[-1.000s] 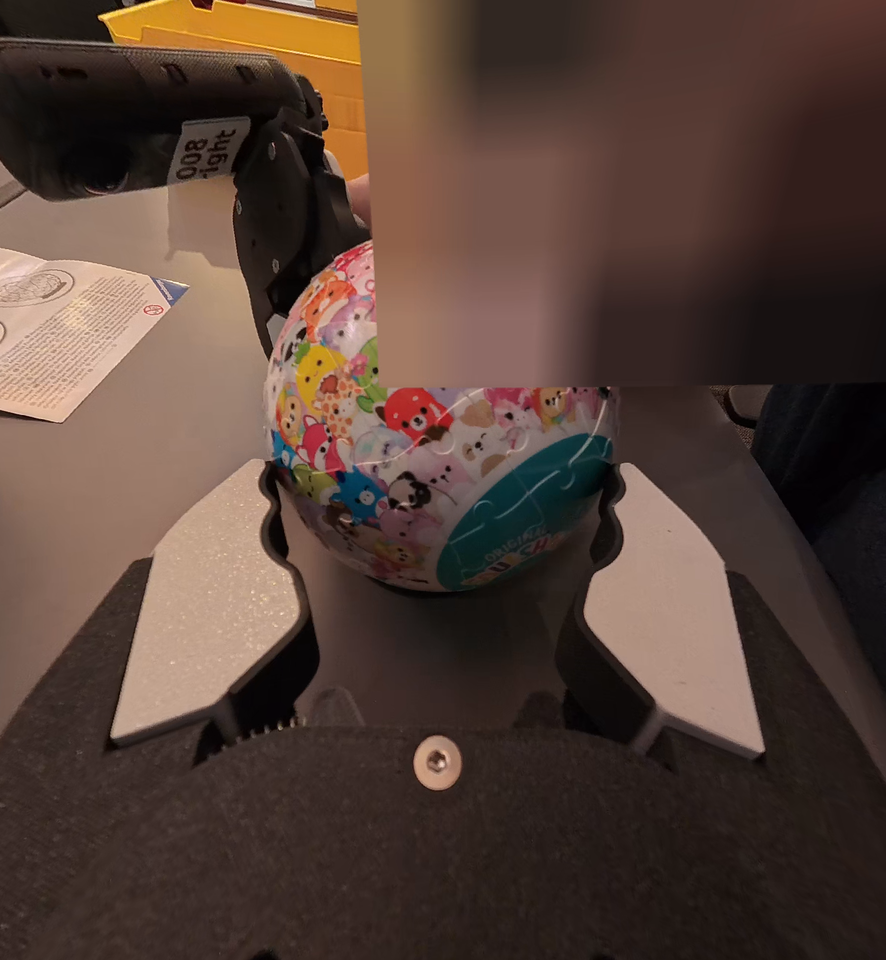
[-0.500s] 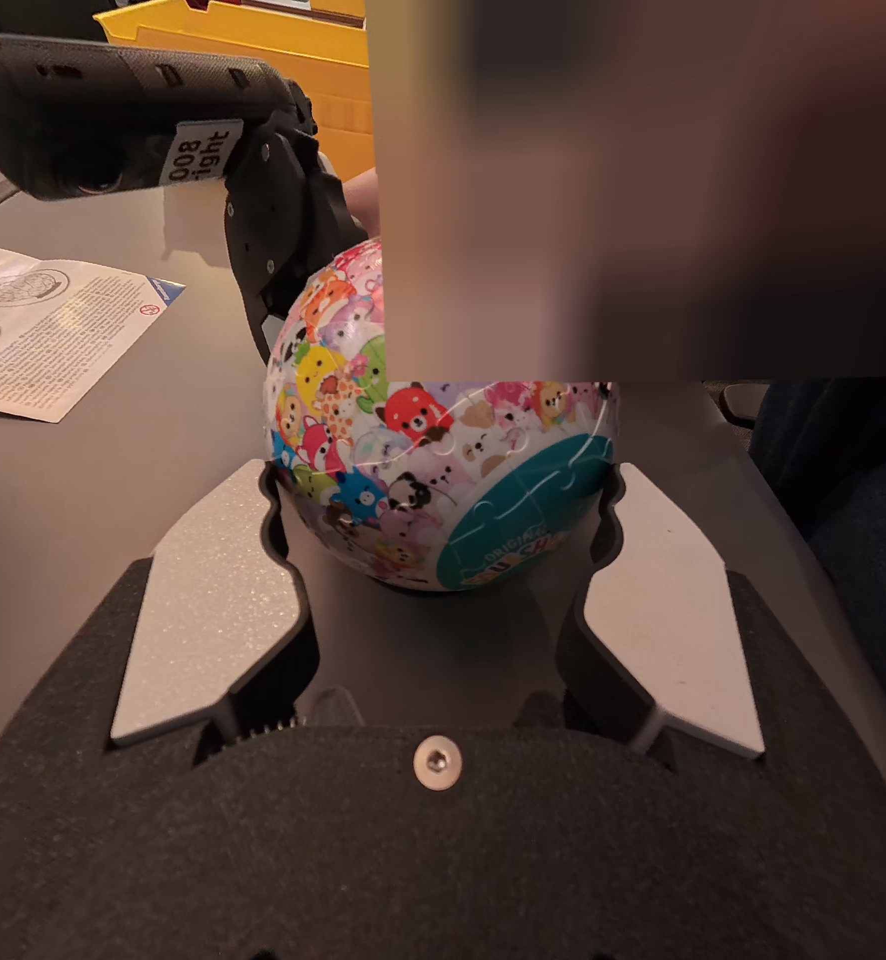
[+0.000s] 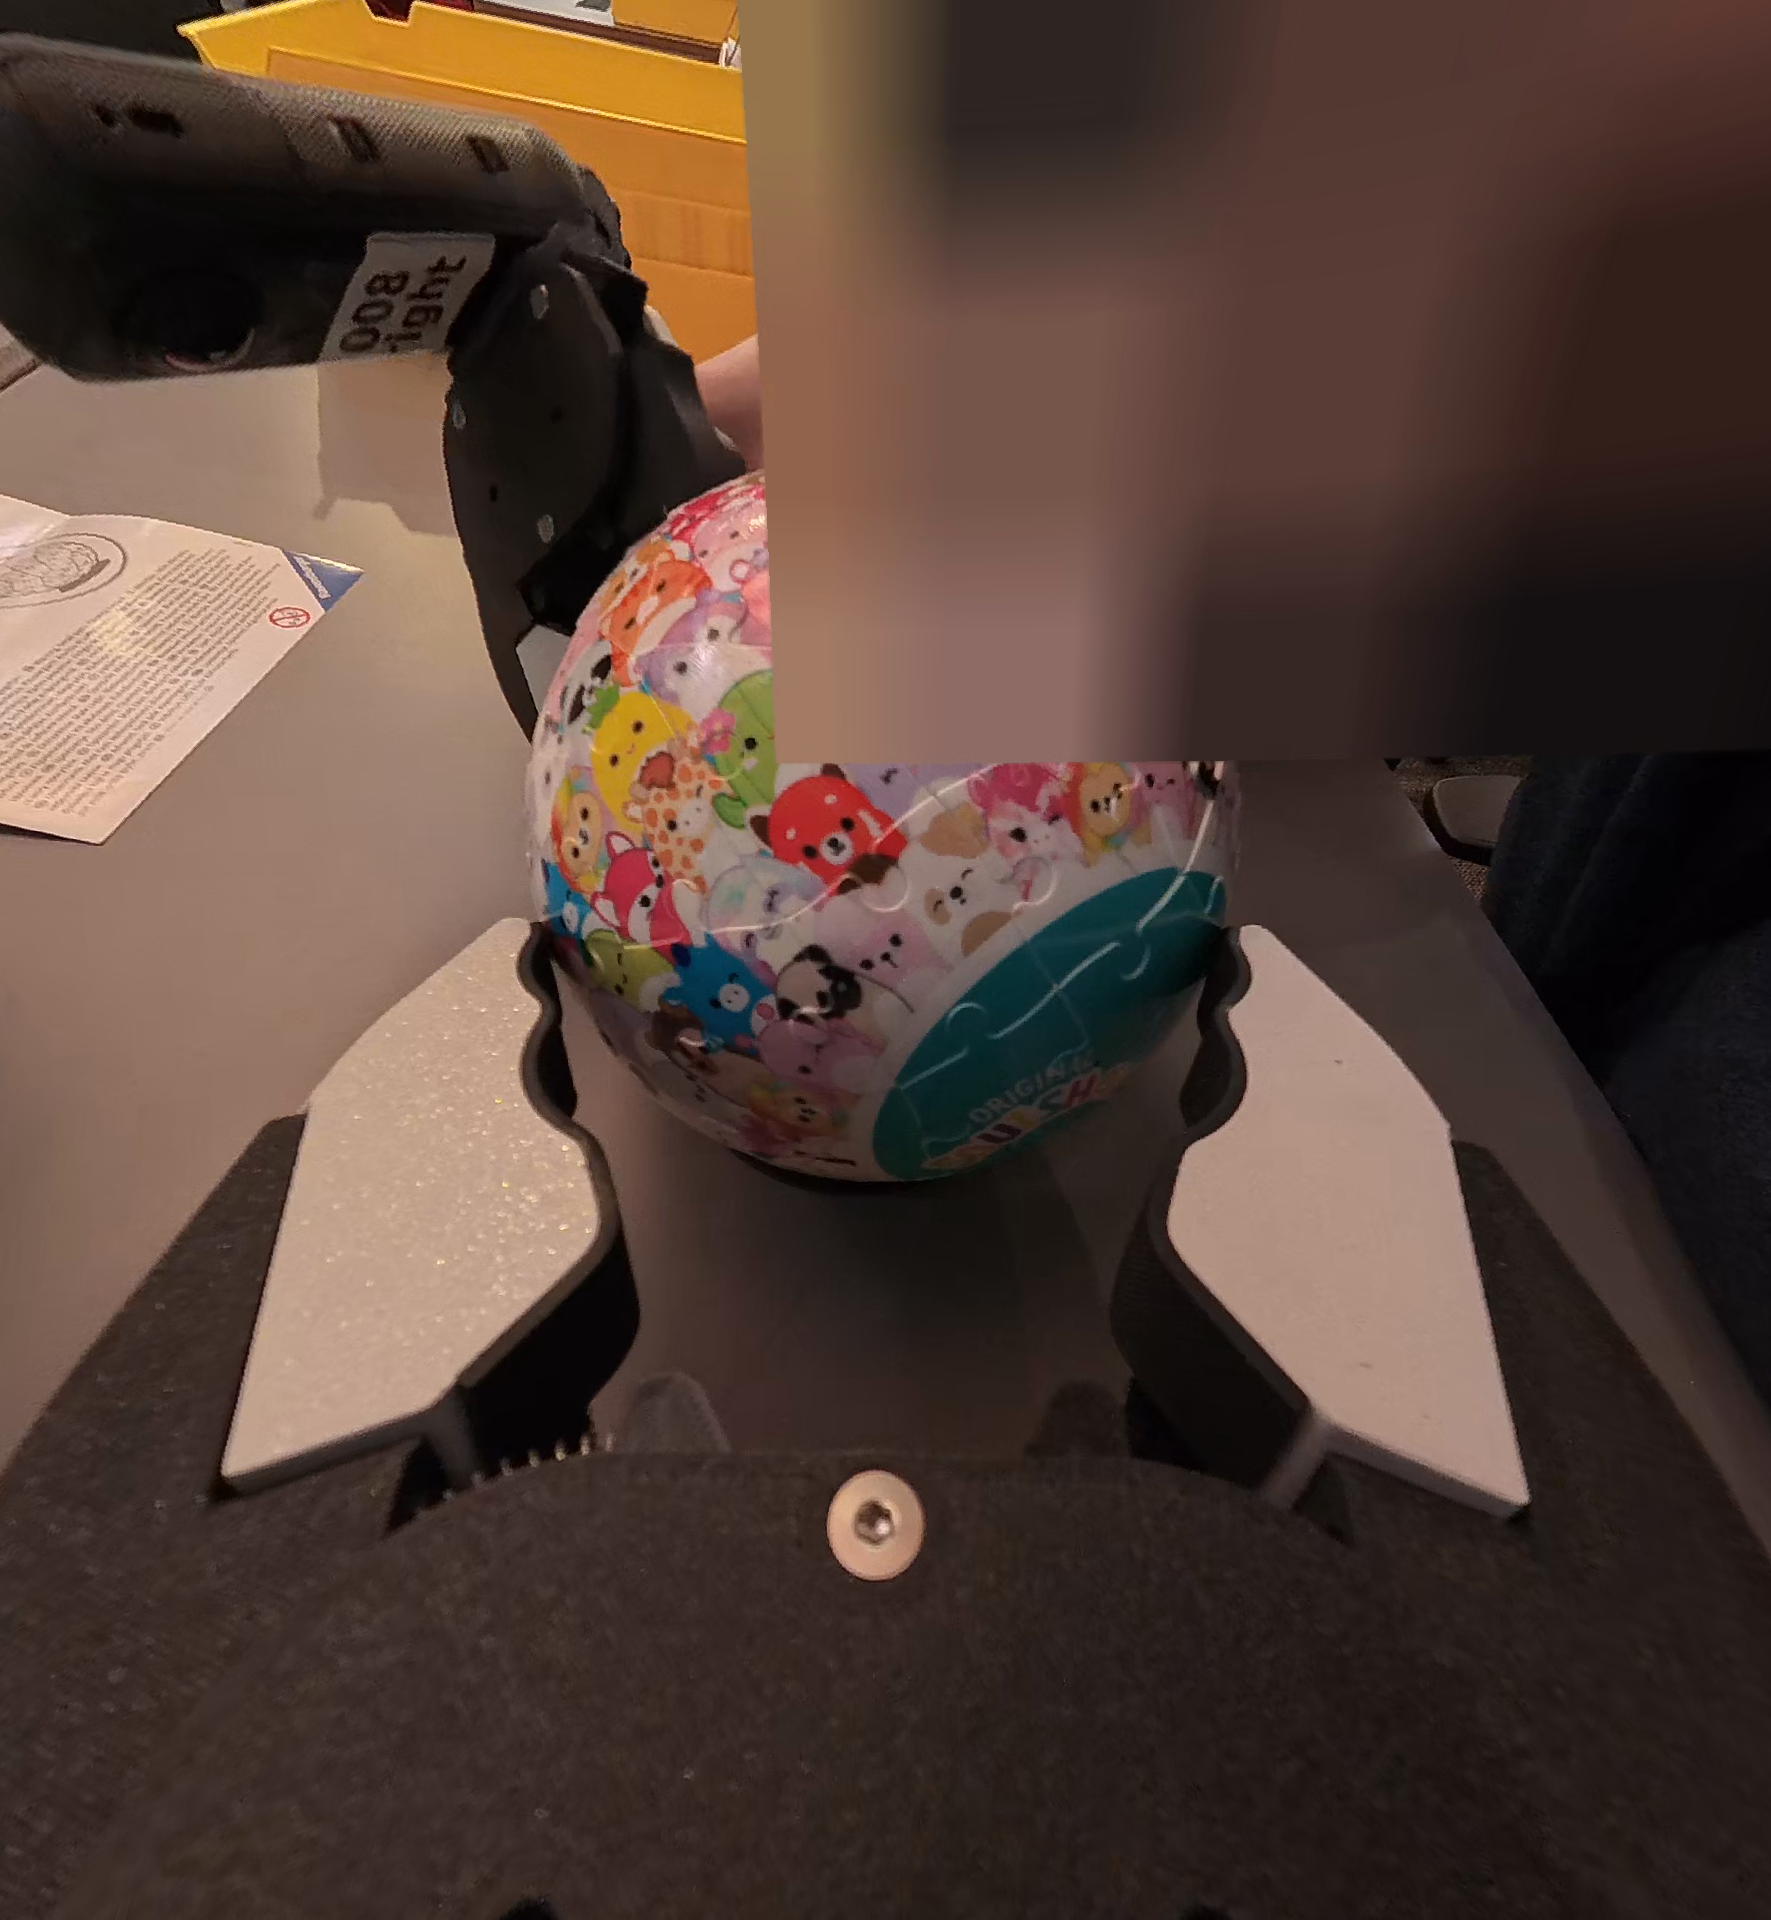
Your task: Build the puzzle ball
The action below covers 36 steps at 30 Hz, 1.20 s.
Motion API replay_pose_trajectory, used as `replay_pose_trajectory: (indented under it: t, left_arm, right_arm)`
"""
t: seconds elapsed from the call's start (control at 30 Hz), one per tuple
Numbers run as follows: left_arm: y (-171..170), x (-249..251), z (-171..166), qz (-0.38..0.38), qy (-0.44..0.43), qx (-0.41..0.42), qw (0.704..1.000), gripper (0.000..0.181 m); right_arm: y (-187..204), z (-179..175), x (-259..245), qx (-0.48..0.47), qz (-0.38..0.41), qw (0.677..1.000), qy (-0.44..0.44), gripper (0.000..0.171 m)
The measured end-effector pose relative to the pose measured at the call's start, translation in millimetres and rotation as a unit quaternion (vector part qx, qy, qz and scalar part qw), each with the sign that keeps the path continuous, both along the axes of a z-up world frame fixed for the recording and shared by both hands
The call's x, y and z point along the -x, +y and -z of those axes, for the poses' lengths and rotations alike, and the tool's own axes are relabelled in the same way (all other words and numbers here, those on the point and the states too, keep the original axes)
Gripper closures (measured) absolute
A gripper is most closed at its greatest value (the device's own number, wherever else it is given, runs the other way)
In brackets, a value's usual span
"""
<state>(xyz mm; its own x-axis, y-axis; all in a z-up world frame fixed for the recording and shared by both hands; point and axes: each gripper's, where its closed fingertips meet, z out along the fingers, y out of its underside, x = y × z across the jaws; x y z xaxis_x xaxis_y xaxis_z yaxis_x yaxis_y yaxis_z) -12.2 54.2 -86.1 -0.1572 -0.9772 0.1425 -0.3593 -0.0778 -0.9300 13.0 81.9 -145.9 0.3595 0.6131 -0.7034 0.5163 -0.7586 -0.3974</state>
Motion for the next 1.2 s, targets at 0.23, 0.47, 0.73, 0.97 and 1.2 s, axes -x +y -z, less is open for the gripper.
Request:
replay_pose_trajectory:
  t: [0.23, 0.47, 0.73, 0.97, 1.2]
  left_arm:
    - [-0.8, -0.3, 0.0, 0.0, 0.001, -0.003, 1.0, 0.065]
    - [-1.0, -0.2, 0.2, -0.001, 0.002, -0.003, 1.0, 0.065]
    - [-1.0, -0.1, 0.2, 0.0, 0.0, -0.003, 1.0, 0.065]
    - [-1.1, -0.1, 0.1, 0.0, -0.001, -0.003, 1.0, 0.066]
    - [-1.5, -0.6, 0.0, 0.0, -0.001, -0.003, 1.0, 0.065]
  right_arm:
    - [0.7, 2.8, -1.5, -0.059, -0.02, 0.998, -0.027, 0.164]
    - [0.3, 5.1, -4.1, -0.042, -0.012, 0.999, -0.02, 0.148]
    - [-2.1, 3.7, -6.5, -0.036, -0.026, 0.999, -0.012, 0.146]
    - [-1.7, 6.6, -8.9, -0.068, -0.036, 0.997, -0.027, 0.151]
    - [-1.4, 7.0, -8.8, -0.086, -0.037, 0.995, -0.034, 0.152]
